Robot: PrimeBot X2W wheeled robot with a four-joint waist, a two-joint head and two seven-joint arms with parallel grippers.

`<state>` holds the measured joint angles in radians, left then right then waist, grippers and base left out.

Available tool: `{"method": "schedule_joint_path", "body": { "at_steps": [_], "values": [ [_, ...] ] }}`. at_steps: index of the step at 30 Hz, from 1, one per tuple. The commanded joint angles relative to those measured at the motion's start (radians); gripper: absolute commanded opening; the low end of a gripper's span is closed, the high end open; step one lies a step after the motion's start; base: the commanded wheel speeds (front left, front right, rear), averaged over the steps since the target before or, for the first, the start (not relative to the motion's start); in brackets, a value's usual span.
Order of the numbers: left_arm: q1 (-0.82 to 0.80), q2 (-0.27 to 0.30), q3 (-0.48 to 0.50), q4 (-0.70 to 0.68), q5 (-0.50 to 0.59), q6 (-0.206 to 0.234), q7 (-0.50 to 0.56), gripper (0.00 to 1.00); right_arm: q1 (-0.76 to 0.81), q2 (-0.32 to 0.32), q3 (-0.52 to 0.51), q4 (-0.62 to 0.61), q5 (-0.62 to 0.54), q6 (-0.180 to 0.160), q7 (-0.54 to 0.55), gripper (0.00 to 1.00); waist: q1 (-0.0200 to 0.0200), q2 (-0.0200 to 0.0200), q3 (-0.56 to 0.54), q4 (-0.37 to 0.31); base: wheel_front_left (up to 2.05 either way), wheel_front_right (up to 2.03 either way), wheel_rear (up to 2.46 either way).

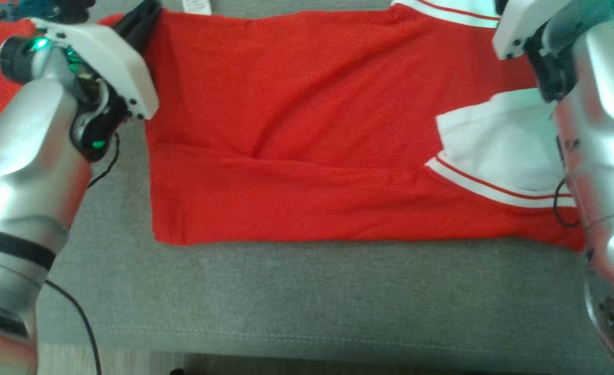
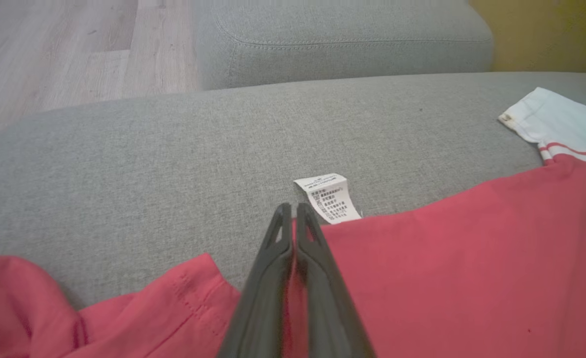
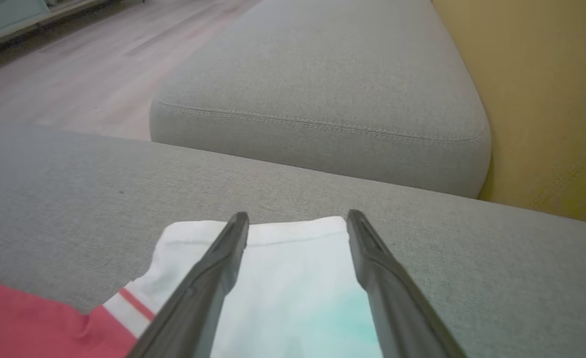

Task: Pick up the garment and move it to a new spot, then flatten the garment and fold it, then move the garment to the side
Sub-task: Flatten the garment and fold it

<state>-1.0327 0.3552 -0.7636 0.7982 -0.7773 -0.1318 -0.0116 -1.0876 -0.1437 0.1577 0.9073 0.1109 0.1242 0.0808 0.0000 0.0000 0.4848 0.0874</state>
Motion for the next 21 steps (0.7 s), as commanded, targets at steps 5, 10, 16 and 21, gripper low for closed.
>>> {"method": "schedule_joint_path", "body": {
  "at_steps": [5, 10, 16, 21],
  "values": [
    [-0.065, 0.015, 0.003, -0.041, -0.015, 0.001, -0.031, 0.00, -0.082, -0.011, -0.062, 0.055, -0.076, 0.007, 0.042, 1.00, 0.0000, 0.0000, 0.032, 0.056, 0.00, 0.00, 0.00],
    [-0.090, -0.026, -0.032, -0.048, -0.031, 0.001, -0.059, 0.00, -0.148, -0.044, -0.180, 0.123, -0.178, 0.007, 0.069, 1.00, 0.0000, 0.0000, 0.065, 0.104, 0.00, 0.00, 0.00],
    [-0.121, -0.055, -0.066, -0.050, -0.050, 0.001, -0.084, 0.00, -0.187, -0.059, -0.277, 0.163, -0.288, 0.007, 0.136, 1.00, 0.0000, 0.0000, 0.092, 0.141, 0.00, 0.00, 0.00],
    [-0.137, -0.066, -0.094, -0.041, -0.069, 0.001, -0.102, 0.00, -0.192, -0.053, -0.350, 0.176, -0.370, 0.007, 0.190, 1.00, 0.0000, 0.0000, 0.101, 0.152, 0.00, 0.00, 0.00]
  ]
}}
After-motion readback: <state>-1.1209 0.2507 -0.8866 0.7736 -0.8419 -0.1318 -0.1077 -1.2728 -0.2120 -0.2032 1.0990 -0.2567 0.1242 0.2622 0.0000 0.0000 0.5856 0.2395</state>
